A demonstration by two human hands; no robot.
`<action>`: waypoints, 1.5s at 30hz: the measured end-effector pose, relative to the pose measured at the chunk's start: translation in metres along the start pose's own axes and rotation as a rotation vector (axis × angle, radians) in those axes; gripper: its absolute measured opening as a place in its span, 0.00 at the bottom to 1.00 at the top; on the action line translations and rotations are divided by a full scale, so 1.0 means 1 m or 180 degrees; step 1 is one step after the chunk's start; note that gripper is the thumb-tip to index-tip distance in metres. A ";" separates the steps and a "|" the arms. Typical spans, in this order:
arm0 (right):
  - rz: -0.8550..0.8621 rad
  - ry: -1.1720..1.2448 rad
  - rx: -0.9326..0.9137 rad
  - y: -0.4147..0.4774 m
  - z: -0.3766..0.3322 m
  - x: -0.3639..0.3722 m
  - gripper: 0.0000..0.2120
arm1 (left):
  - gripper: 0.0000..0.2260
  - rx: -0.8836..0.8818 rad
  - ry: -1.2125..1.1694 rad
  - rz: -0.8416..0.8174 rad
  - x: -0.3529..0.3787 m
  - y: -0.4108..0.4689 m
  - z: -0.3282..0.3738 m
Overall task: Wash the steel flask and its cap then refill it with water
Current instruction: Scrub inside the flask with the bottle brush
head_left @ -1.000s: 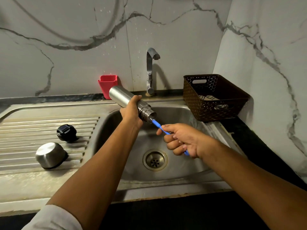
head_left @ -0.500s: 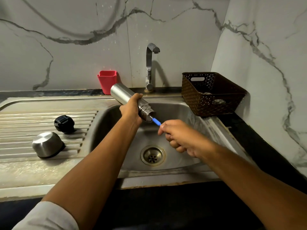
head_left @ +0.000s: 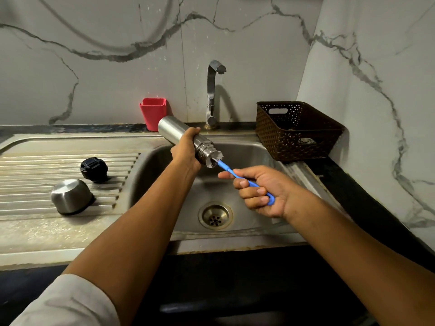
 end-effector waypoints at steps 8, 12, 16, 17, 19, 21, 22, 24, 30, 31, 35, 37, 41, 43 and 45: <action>0.1650 -0.4650 -0.2631 -0.031 -0.029 0.023 0.16 | 0.40 0.0005 0.0244 0.0314 -0.015 0.028 0.007; 0.1925 -0.5426 -0.2693 -0.051 -0.026 0.021 0.11 | 0.49 -0.0101 0.0276 0.0637 -0.023 0.033 -0.006; 0.2051 -0.5775 -0.2670 -0.044 -0.031 0.027 0.10 | 0.42 0.0077 0.0192 0.0627 -0.011 -0.004 -0.020; 0.2051 -0.5800 -0.2662 -0.044 -0.032 0.028 0.10 | 0.40 0.0034 0.0226 0.0559 -0.008 -0.006 -0.023; 0.2057 -0.5881 -0.2710 -0.050 -0.033 0.028 0.09 | 0.37 -0.0049 0.0291 0.0532 -0.008 0.001 -0.020; 0.2068 -0.6024 -0.2777 -0.058 -0.032 0.029 0.08 | 0.36 -0.0130 0.0278 0.0717 -0.016 0.009 -0.016; 0.2087 -0.6065 -0.2784 -0.059 -0.033 0.028 0.08 | 0.37 -0.0101 0.0309 0.0791 -0.018 0.011 -0.015; 0.2151 -0.6066 -0.2788 -0.055 -0.036 0.025 0.07 | 0.37 -0.0075 0.0352 0.0815 -0.015 0.009 -0.017; 0.2082 -0.6081 -0.2890 -0.055 -0.040 0.028 0.07 | 0.45 -0.0137 0.0580 0.0337 0.003 0.037 -0.024; 0.2063 -0.6108 -0.2901 -0.060 -0.040 0.027 0.07 | 0.44 -0.0116 0.0578 0.0415 0.000 0.043 -0.020; 0.2093 -0.6123 -0.2903 -0.064 -0.038 0.022 0.11 | 0.35 0.0055 0.0358 0.0695 -0.003 0.024 -0.012; 0.2053 -0.6070 -0.2871 -0.052 -0.039 0.023 0.14 | 0.33 0.0022 0.0385 0.0549 0.005 0.016 -0.023; 0.1851 -0.5783 -0.2821 -0.042 -0.041 0.022 0.10 | 0.44 -0.0066 0.0381 0.0166 0.013 0.026 -0.022; 0.1767 -0.5602 -0.2816 -0.046 -0.044 0.017 0.08 | 0.53 -0.0007 0.0377 0.0293 0.001 0.073 -0.021; 0.1804 -0.5485 -0.2756 -0.046 -0.045 0.012 0.08 | 0.55 -0.0043 0.0367 0.0410 -0.005 0.086 -0.021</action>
Point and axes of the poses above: each hand's wrist, its own y-axis towards the middle knuckle, its own x-axis out of the palm, z = x × y, the point moved 7 cm from there along y, towards the middle knuckle, and after that the axes turned 6 degrees about z, right-handed, at the moved point
